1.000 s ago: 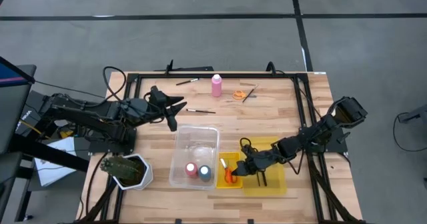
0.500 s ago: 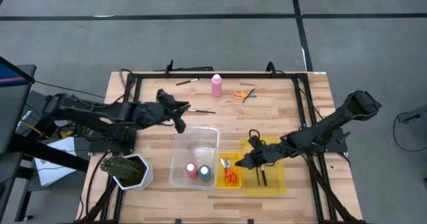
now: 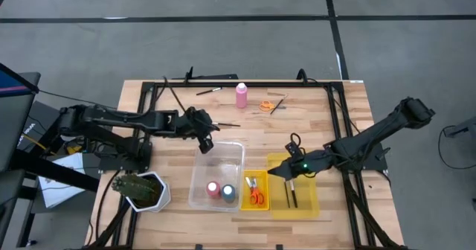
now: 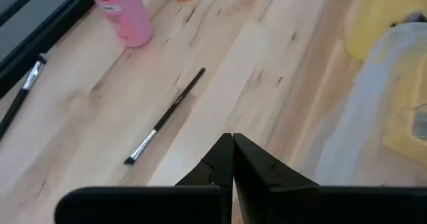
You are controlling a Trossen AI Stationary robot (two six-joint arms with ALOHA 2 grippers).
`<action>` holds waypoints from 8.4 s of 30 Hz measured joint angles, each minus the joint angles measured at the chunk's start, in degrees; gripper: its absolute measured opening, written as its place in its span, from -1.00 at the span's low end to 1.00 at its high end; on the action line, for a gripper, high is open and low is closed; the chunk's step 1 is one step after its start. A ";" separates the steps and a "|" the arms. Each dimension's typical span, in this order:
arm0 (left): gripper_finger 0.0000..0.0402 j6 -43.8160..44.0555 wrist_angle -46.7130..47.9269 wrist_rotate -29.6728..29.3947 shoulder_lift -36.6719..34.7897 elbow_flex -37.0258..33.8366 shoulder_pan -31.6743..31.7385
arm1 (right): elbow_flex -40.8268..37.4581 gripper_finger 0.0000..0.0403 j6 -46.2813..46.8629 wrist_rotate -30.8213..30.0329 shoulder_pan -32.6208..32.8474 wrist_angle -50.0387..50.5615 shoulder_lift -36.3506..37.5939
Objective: Pick & Place Paint Supplies
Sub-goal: Adjust the transparent bin, then adjust the right yellow bin, then put the pink bottle into the transparent bin
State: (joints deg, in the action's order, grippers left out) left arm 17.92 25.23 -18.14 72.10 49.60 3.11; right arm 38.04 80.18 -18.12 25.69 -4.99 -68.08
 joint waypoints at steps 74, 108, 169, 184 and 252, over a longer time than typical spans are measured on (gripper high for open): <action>-1.00 -0.95 10.36 -4.84 -22.01 0.00 -1.11 | 0.04 -1.00 45.41 15.72 26.53 55.19 5.49; -1.00 -0.97 10.40 -4.59 -22.02 0.00 -1.11 | 0.00 -1.00 39.65 13.75 21.62 35.42 -4.35; -1.00 -0.95 5.39 -4.05 -22.04 0.00 -1.11 | 0.04 -1.00 19.93 -6.94 6.23 54.95 20.03; -1.00 -0.97 -2.63 -4.09 -18.64 0.07 4.23 | 0.07 -1.00 -27.50 12.93 -35.45 39.69 24.88; 0.45 -25.96 -3.95 25.64 36.32 41.94 28.07 | 0.04 -1.00 -40.24 46.55 -64.50 11.76 12.68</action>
State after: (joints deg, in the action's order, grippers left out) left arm -8.04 21.29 7.50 108.42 91.55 31.18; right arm 38.09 39.94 28.43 -38.81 6.77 -55.40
